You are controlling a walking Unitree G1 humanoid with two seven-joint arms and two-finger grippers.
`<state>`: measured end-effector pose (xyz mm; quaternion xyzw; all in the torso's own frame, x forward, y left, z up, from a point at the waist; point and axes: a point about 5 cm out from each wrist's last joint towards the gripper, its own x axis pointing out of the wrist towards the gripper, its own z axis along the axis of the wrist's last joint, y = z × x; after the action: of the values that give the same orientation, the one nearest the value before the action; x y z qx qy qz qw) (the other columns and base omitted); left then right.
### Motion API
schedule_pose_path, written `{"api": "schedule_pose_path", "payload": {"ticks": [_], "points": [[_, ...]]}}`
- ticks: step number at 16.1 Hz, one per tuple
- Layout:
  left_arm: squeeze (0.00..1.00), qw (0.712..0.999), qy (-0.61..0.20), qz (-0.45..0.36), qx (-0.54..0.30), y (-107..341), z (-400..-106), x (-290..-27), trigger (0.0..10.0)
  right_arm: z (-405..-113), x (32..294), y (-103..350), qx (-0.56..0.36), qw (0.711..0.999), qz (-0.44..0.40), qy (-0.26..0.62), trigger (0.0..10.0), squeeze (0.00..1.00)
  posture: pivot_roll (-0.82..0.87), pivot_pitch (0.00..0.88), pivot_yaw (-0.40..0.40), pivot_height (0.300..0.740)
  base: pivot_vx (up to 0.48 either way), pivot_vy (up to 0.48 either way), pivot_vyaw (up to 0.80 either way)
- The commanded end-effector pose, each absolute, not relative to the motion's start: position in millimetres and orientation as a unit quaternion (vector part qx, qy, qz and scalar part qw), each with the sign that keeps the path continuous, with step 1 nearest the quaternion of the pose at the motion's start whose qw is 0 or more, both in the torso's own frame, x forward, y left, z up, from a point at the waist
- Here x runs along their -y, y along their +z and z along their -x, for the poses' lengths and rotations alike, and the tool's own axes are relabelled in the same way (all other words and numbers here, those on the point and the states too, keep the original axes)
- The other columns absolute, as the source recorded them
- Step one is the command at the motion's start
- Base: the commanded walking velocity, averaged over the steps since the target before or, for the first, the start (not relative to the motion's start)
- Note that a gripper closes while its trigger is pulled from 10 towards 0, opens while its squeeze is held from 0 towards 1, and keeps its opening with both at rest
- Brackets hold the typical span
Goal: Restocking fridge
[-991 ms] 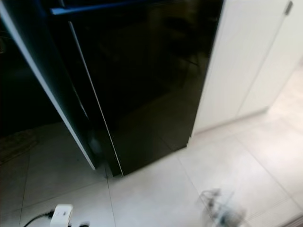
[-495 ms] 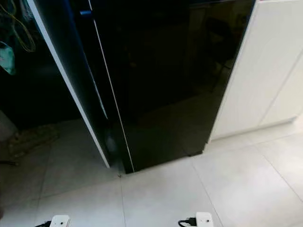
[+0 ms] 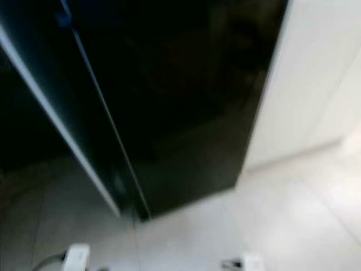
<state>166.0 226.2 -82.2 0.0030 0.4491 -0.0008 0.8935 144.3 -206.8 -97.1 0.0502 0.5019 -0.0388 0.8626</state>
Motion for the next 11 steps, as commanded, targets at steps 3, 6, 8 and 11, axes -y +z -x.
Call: {"api": "schedule_pose_path", "payload": {"ticks": [3,6,8,11], "points": [[0.0,0.889,0.018,-0.011,-0.457,-82,-158,-241,10.0,-152,193,-96,-0.491,0.868,-0.064,-0.027,10.0,0.0,-0.16,0.0,0.029,0.74,0.256,0.0,0.0],[0.0,0.896,0.022,-0.009,-0.443,-80,-161,-241,10.0,-153,193,-96,-0.493,0.867,-0.062,-0.024,10.0,0.0,-0.15,0.0,0.025,0.74,0.0,0.0,0.0],[0.0,0.899,0.019,-0.012,-0.437,-79,-163,-241,10.0,-153,193,-96,-0.493,0.868,-0.061,-0.023,10.0,0.0,-0.15,0.0,0.026,0.74,0.0,0.0,0.0],[0.0,0.913,0.012,-0.033,-0.406,-74,-169,-241,10.0,-157,191,-95,-0.491,0.869,-0.061,-0.018,10.0,0.0,-0.13,0.0,0.022,0.74,0.0,0.0,0.0]]}}
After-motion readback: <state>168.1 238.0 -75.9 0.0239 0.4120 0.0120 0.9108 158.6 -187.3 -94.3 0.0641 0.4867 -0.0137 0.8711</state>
